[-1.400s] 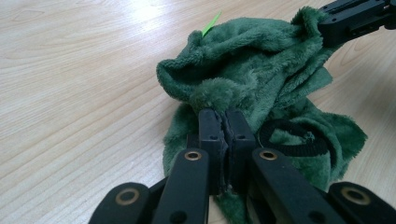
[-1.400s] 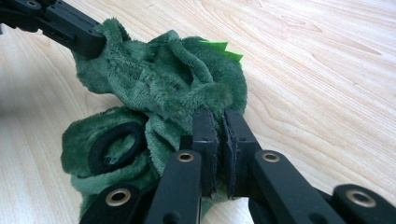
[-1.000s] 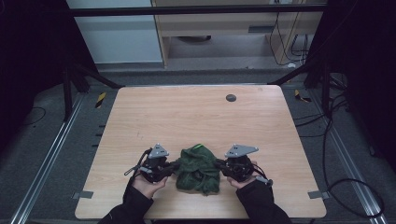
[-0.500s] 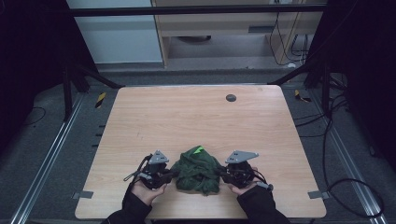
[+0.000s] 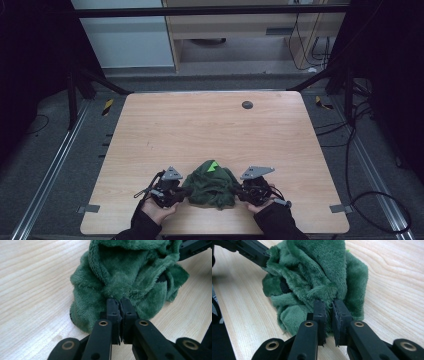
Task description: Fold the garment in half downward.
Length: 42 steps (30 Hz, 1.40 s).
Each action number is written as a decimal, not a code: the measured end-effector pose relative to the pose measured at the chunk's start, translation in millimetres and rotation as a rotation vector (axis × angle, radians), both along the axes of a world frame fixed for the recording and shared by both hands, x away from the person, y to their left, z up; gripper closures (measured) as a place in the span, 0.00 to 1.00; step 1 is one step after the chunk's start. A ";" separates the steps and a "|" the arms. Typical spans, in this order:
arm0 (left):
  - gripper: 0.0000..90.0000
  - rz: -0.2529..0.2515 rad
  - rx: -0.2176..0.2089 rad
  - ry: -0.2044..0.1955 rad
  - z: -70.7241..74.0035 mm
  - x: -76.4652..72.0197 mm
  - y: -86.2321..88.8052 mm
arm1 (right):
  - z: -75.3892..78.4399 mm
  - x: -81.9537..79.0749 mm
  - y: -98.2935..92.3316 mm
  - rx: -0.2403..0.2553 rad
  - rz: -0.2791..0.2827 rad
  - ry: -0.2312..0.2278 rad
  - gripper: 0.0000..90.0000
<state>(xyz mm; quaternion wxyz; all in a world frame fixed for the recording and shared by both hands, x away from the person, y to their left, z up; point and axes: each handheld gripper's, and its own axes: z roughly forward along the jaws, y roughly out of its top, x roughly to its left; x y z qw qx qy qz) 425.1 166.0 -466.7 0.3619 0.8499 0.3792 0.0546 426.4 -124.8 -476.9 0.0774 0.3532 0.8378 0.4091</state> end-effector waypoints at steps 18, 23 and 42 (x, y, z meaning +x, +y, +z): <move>0.82 0.058 -0.027 -0.049 11.2 0.4 7.8 | 4.0 2.6 -5.7 0.040 -0.021 0.000 0.81; 0.80 0.073 -0.040 -0.072 20.7 -0.1 14.4 | 11.7 2.7 -10.5 0.062 -0.040 -0.014 0.78; 0.86 0.177 -0.072 -0.127 38.0 20.2 35.3 | 35.2 21.8 -30.3 0.109 -0.134 -0.075 0.82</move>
